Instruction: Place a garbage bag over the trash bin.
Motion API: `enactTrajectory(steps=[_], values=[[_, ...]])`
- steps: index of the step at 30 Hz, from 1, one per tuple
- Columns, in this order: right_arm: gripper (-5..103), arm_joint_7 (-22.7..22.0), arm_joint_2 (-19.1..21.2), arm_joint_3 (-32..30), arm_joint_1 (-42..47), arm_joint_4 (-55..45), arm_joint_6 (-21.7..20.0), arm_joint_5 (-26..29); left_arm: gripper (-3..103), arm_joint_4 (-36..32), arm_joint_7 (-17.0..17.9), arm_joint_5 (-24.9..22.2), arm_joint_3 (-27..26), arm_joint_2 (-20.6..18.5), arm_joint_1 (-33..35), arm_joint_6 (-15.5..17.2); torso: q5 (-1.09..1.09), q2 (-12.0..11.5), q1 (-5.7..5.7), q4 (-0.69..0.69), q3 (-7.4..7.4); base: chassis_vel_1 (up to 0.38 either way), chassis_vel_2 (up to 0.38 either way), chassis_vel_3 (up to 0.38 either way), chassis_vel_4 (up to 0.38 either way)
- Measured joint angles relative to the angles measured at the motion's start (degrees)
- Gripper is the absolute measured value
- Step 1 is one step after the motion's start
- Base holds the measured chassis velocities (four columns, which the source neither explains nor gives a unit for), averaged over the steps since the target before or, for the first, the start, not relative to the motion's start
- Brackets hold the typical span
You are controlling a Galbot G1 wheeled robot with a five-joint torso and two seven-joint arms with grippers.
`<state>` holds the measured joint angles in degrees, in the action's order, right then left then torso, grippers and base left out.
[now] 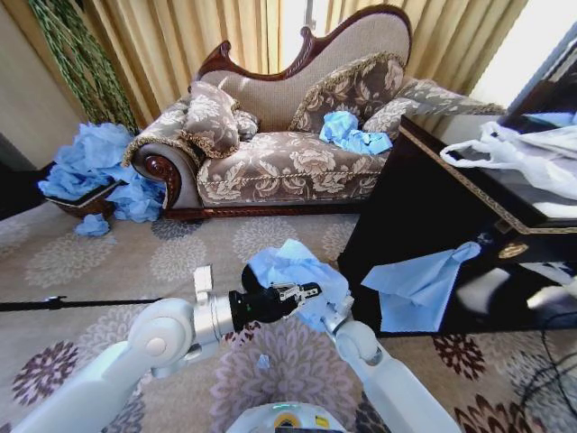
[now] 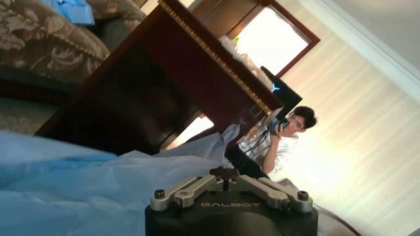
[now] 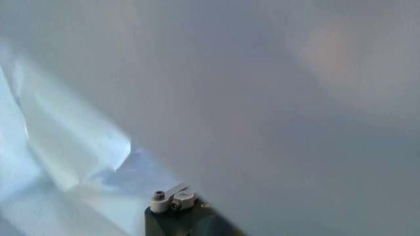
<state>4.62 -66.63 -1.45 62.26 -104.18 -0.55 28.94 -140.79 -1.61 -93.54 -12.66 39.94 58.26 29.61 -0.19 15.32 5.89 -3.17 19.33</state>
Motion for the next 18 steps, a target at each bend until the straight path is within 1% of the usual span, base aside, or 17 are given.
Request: enactTrajectory(steps=[3,9,13,18], values=[[0,-0.3,0.0,-0.1,0.0,-0.5,0.0,0.1,0,0.2,0.0,-0.1,-0.1,0.4,-0.1,-0.1,0.0,0.0,0.0,0.0,0.0,0.0,0.0,0.0,0.0],[0,-1.6,0.5,0.1,0.1,-5.5,-1.1,1.2,0,2.7,-0.1,2.4,0.9,1.7,1.9,-0.1,-0.01,0.0,0.0,0.01,0.0,0.0,0.0,0.0,0.0],[0,-1.7,0.9,0.5,0.1,-7.1,-1.5,2.1,0,4.3,-0.2,2.8,1.8,2.4,1.3,-0.1,-0.01,0.0,0.0,0.0,0.0,0.0,0.0,0.0,0.0],[0,-2.1,0.4,1.7,-1.1,-7.2,-1.5,2.8,0,4.0,-0.1,2.6,2.9,3.4,1.3,0.0,0.0,0.0,0.0,0.01,0.0,0.0,0.0,0.0,0.0]])
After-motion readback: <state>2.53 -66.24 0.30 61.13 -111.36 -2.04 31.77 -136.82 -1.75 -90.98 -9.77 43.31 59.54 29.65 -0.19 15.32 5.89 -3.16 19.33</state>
